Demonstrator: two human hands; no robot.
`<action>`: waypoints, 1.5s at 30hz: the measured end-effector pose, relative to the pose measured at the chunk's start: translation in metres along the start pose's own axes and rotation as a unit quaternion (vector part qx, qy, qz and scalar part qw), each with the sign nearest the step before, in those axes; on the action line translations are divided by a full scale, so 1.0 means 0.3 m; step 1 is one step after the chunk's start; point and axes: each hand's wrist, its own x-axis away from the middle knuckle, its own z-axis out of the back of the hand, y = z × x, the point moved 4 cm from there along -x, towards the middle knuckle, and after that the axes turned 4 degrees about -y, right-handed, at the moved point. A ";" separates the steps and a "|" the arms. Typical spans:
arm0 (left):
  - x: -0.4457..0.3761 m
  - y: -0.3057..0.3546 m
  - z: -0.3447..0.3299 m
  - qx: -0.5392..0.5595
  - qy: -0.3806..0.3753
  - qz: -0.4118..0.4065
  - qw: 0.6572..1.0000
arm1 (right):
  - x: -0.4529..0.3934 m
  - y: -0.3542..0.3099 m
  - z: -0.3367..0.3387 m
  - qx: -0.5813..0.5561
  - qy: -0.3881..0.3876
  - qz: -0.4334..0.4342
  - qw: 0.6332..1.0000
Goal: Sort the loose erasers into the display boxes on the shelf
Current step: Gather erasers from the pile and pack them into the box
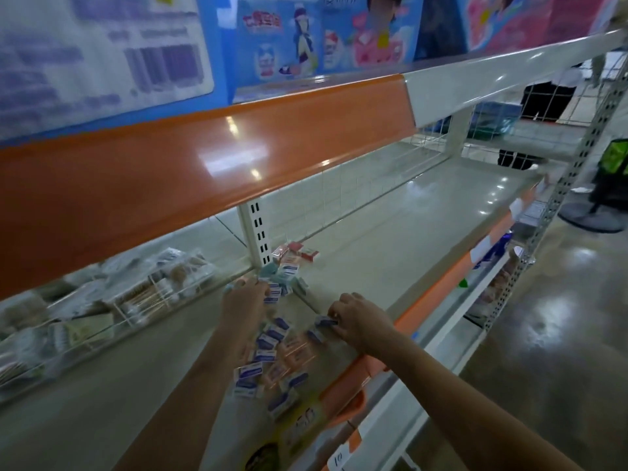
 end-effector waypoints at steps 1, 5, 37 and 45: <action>-0.004 0.003 -0.003 -0.007 -0.006 0.005 1.000 | -0.002 0.005 0.002 0.000 0.001 0.012 1.000; -0.008 0.009 -0.005 -0.022 -0.036 0.030 0.999 | 0.003 0.025 0.001 0.000 0.001 0.057 0.998; 1.016 -0.034 0.301 0.226 0.211 0.230 0.923 | 0.290 -0.501 0.059 -0.234 0.047 0.341 0.909; 1.466 -0.232 0.324 0.273 0.240 0.319 0.876 | 0.456 -0.913 -0.063 -0.248 0.016 0.384 0.889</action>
